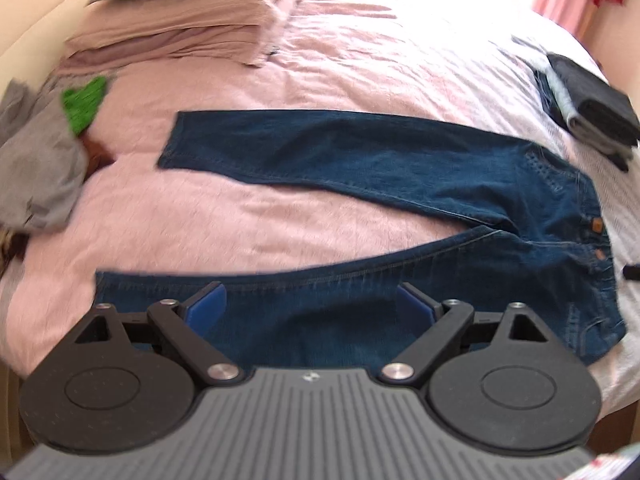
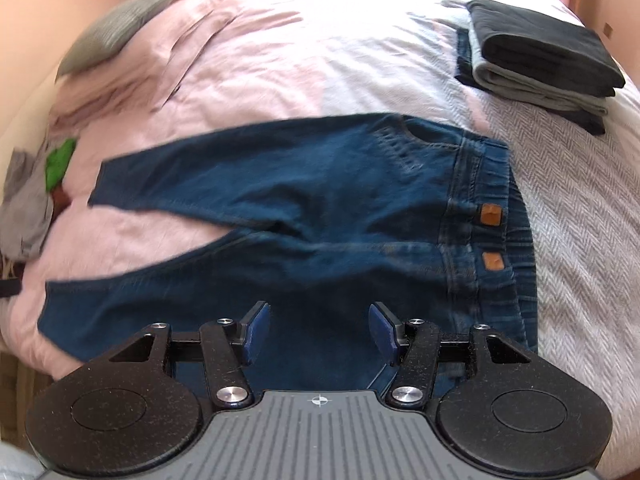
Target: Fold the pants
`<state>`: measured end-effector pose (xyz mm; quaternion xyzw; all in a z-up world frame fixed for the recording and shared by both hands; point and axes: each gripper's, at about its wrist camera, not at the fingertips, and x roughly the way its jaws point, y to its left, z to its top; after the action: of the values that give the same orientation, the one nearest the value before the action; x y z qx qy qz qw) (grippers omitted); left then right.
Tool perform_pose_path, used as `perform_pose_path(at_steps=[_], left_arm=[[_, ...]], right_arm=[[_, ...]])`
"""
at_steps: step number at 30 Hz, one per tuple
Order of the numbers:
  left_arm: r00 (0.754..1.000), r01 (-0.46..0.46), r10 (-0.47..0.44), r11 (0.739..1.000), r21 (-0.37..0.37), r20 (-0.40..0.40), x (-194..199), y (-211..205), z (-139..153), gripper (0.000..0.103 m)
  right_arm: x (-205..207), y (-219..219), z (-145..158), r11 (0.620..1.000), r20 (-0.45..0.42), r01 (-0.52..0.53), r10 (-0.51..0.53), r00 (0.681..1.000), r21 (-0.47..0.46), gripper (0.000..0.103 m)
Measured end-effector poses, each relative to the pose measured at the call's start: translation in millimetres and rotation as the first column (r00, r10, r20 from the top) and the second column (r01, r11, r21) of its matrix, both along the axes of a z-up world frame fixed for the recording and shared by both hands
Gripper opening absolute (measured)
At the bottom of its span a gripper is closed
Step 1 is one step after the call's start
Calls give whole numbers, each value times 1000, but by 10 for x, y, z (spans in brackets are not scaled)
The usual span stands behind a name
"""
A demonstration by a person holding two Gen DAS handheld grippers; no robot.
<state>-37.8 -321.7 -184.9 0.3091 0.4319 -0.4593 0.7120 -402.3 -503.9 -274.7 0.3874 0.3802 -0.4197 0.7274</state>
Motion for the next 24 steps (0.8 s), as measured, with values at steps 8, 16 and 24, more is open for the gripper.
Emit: perform_pose_path(at_steps=[8,16,24], left_arm=[[962,266,-271,959,-92,-39,124,-1181,-770,81],[839,544,-541,833,-104,58,279,-2539,-1559,57],[640,764,-761,645,15,104,453,-3457,-2114,51]], right_arm=[[-24,-805,-437,993,0,-73,74,997,-91,52],[411,-1870,-1016,948,-22,-252,253,967,-194,52],[878,-2705,-1351,831,-120,-520,506,854,-199,52]])
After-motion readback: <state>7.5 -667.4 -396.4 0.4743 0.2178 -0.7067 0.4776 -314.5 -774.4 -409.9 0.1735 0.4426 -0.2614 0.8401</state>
